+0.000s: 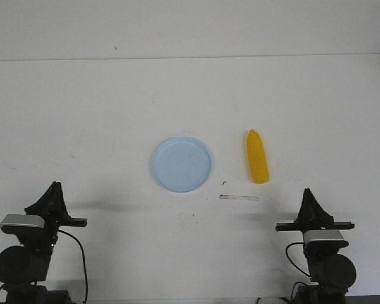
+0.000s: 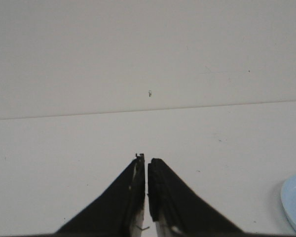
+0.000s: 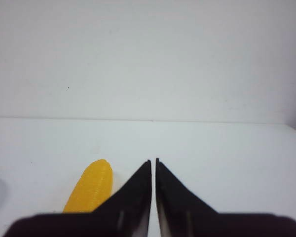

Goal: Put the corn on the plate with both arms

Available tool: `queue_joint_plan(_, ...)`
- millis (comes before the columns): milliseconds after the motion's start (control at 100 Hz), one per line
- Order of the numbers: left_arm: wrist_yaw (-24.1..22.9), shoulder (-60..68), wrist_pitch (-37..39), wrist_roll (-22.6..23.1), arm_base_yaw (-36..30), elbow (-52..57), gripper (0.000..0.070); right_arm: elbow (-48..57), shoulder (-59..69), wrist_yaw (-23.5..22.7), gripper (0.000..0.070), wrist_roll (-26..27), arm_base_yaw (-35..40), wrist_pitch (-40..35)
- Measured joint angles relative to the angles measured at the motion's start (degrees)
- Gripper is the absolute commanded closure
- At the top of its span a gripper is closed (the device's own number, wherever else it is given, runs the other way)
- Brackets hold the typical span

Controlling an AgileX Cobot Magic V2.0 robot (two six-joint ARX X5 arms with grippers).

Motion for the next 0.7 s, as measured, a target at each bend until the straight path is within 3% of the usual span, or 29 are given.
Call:
queue_joint_plan(540,0.00,0.00,0.00,0.00,0.00,0.00,0.0698,0.00,0.00,0.04,0.0685,0.00,0.00,0.94)
queue_joint_plan(700,0.00,0.00,0.00,0.00,0.00,0.00,0.0698,0.17,0.00,0.11,0.0685,0.57,0.00,4.26)
